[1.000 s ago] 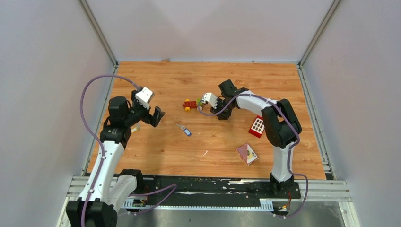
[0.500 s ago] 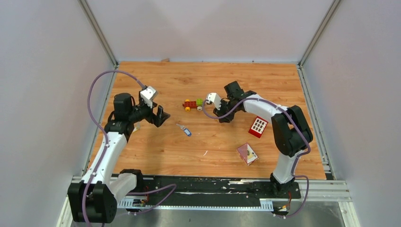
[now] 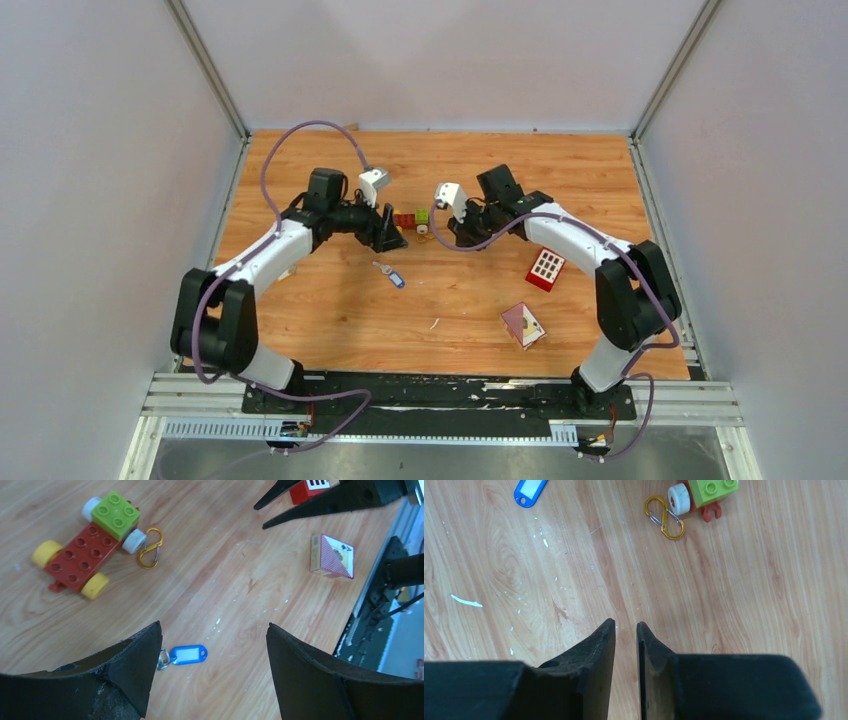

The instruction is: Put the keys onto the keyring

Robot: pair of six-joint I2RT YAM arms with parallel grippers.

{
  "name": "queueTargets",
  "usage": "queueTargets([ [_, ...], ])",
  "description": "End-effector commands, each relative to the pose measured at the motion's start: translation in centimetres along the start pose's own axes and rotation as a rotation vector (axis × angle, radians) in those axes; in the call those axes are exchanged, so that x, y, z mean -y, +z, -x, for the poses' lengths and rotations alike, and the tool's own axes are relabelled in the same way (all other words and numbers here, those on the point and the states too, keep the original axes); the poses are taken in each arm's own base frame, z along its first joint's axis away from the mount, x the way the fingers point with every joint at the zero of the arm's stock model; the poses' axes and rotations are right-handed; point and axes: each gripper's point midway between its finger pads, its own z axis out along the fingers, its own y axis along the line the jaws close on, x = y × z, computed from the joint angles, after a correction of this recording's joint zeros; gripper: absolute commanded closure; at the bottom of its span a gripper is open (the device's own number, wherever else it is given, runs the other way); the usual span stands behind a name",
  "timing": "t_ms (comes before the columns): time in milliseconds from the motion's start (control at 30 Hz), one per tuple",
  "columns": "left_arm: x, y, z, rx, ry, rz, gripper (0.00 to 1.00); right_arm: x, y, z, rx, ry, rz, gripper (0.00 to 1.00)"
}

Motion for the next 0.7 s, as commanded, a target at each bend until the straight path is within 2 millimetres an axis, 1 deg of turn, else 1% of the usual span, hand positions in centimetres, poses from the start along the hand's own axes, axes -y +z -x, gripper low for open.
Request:
queueTargets([
  [0,1.0,1.3,0.9,-0.028,-0.13,-0.071,0.16,0.4,0.3,0.7,0.021,-0.011,-0.034,0.7],
  [67,0.7,1.3,0.1,-0.049,-0.128,-0.052,0.14,0.9,1.0,0.8,0.02,-0.003,-0.039,0.59],
  [133,0.2,0.6,-0.7,-0.064,-0.083,-0.005,0.11,1.4,1.9,1.3,0.027,0.028,-0.042,0.47],
  [167,-0.1,0.1,-1.1,-0.073,-0.071,0.032,0.11,1.7,2.4,1.7,0.037,0.043,-0.043,0.44],
  [200,-0.8,-0.5,-1.5,-0.08,-0.034,0.085,0.1,1.7,2.9,2.1,0.047,0.057,-0.039,0.42],
  [267,-1.4,-2.3,-1.7,-0.075,0.028,0.169,0.1,1.7,4.1,2.8,0.053,0.058,-0.024,0.39],
  [367,-2.5,-4.6,-2.6,-0.093,0.101,0.268,0.09,1.9,6.6,3.5,0.03,0.043,0.001,0.37],
  [467,-3.3,-6.7,-3.2,-0.104,0.137,0.341,0.08,2.5,8.8,3.4,-0.006,0.045,0.026,0.35],
  [567,-3.3,-7.9,-3.6,-0.113,0.174,0.37,0.08,2.9,10.4,2.5,-0.054,0.048,0.059,0.31],
  [667,-2.8,-8.5,-3.6,-0.104,0.199,0.376,0.07,3.3,11.3,2.0,-0.079,0.035,0.066,0.29],
])
